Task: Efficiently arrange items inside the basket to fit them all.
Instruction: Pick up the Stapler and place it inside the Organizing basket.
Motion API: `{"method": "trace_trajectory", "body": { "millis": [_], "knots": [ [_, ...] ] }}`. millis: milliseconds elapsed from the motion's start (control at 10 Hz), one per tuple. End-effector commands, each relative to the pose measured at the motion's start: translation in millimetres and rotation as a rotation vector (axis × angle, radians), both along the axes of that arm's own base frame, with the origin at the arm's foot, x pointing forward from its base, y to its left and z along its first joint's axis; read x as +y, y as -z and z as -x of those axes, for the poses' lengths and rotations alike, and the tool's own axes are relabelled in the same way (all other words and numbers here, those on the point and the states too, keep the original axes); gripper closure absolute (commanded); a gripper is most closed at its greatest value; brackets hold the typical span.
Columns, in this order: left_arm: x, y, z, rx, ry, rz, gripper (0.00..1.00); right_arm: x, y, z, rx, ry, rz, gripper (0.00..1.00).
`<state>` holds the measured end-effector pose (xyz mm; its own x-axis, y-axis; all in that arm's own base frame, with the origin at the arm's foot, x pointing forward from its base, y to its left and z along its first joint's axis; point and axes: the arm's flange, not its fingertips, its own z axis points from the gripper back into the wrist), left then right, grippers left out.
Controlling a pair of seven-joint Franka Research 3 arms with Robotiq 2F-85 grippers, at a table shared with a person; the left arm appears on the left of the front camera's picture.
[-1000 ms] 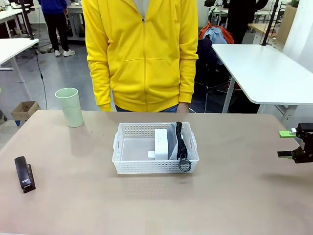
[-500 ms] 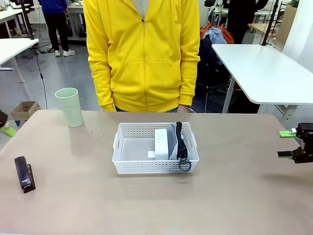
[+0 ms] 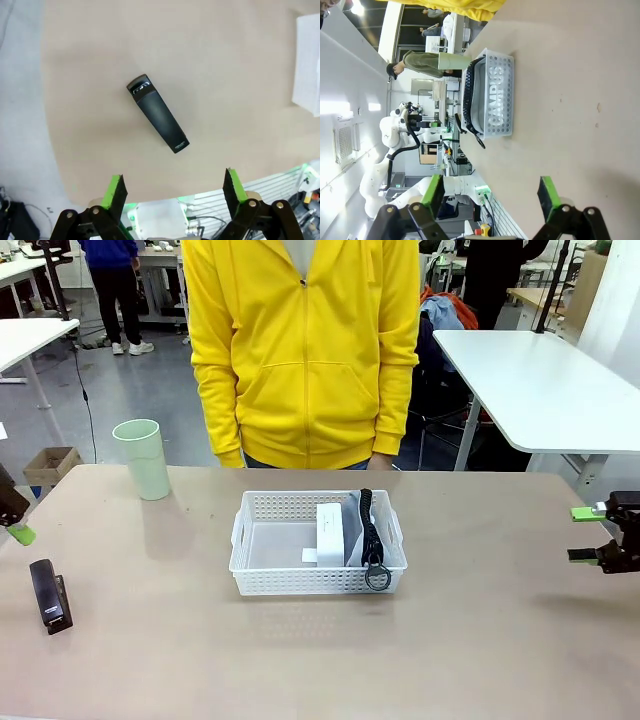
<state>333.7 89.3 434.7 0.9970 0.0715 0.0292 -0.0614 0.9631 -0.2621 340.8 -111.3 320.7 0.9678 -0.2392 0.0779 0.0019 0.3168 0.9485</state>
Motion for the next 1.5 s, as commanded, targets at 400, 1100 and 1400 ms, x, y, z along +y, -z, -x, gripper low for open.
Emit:
{"method": "trace_trajectory", "body": {
  "millis": [400, 1100, 1400],
  "knots": [
    [-6.0, 15.9, -1.1, -0.015, -0.097, -0.124, 0.00, 0.8, -3.4, -0.8, -0.006, 0.009, -0.017, 0.00],
    [-57.5, 76.7, -10.9, 0.032, -0.129, -0.284, 0.00, 0.8, -3.4, -0.8, -0.006, 0.009, -0.017, 0.00],
    [-53.2, 100.9, 3.0, 0.064, 0.060, -0.267, 0.00, 0.8, -3.4, -0.8, -0.006, 0.009, -0.017, 0.00]
  ]
}}
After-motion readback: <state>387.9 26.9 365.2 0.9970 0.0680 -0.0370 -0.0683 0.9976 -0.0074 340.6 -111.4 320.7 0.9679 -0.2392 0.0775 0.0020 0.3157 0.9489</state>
